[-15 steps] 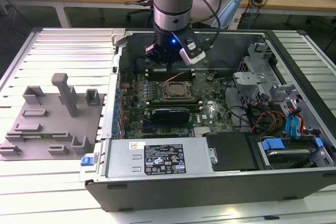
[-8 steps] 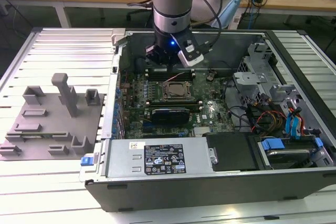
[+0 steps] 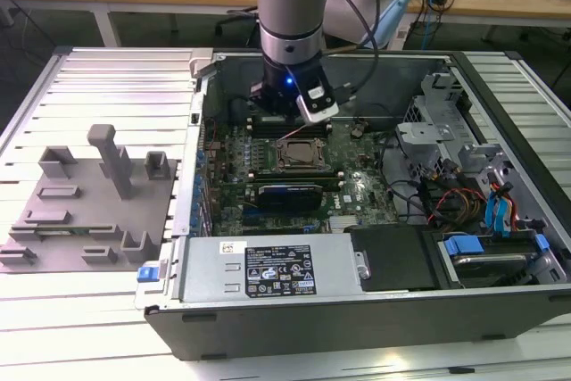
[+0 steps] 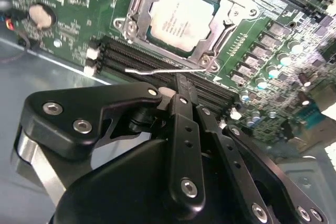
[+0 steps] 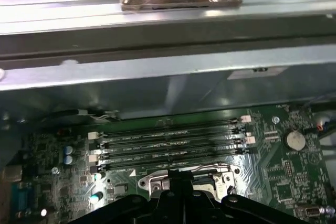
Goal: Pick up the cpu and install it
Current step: 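Install the first cpu locking lever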
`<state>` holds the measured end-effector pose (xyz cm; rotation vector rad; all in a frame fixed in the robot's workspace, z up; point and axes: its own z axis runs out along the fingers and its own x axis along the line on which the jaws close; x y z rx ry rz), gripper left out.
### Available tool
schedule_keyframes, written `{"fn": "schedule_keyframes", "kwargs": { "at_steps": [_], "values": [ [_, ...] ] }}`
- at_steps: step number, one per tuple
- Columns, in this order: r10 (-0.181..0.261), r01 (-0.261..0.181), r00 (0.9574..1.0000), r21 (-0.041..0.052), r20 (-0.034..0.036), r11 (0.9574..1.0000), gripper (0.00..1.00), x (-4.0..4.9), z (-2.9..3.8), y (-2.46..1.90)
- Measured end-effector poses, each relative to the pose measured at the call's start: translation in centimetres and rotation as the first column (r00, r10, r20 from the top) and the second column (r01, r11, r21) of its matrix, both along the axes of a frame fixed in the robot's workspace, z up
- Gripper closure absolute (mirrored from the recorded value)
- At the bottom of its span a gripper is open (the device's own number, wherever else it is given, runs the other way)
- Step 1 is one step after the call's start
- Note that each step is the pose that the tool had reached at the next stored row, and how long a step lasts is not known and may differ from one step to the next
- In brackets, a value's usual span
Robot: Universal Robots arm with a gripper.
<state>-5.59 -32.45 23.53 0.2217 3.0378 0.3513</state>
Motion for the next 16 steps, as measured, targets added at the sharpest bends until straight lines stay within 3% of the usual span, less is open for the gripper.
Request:
{"fn": "schedule_keyframes", "kwargs": {
  "at_steps": [4, 9, 16],
  "values": [
    [-0.048, 0.048, 0.9989, -0.0004, -0.0001, 0.9989, 0.89, 0.10, -0.45, 0.08],
    [-0.052, 0.052, 0.9987, -0.0014, -0.0001, 0.9987, 0.89, 0.23, -0.62, 0.75],
    [-0.073, 0.073, 0.9974, -0.0070, 0.0003, 0.9973, 0.89, 0.23, -1.49, 0.80]
  ]
}}
